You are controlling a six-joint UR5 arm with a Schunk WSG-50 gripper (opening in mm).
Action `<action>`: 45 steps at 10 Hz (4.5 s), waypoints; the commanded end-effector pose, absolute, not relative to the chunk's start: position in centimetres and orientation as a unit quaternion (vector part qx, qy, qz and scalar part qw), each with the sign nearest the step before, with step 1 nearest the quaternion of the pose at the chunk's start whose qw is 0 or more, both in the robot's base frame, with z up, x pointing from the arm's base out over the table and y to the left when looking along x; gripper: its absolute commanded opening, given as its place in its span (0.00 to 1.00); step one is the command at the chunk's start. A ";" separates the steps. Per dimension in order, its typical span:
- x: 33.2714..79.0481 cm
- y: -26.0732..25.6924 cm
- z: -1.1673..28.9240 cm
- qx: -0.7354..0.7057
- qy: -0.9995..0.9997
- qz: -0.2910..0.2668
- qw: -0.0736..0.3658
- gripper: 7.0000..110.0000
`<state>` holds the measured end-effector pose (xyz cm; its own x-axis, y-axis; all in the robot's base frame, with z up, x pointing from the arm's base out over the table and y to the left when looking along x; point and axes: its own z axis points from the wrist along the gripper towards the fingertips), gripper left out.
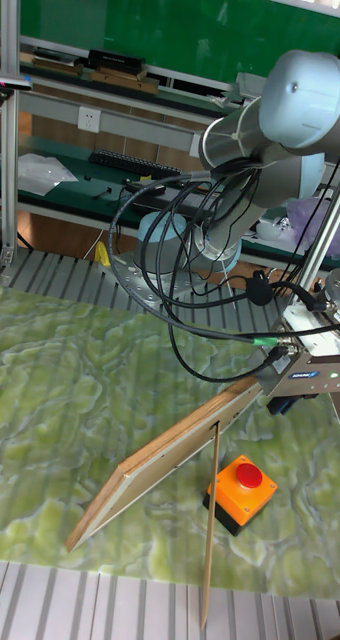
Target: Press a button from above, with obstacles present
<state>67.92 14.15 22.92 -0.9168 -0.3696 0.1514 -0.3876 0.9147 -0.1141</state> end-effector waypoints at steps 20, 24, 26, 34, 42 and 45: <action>70.5 16.3 13.5 0.198 -0.974 0.097 0.050 0.00; 69.3 16.6 13.0 0.206 -0.972 0.094 0.063 0.00; 69.2 16.7 12.6 0.208 -0.971 0.095 0.065 0.00; 69.6 16.0 11.0 0.219 -0.968 0.106 0.061 0.00; 67.8 17.1 9.6 0.216 -0.969 0.090 0.074 0.00; 67.6 17.0 9.3 0.215 -0.969 0.090 0.076 0.00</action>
<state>67.96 16.68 9.60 -0.8944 -0.4068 0.1861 -0.4359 0.8858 -0.1589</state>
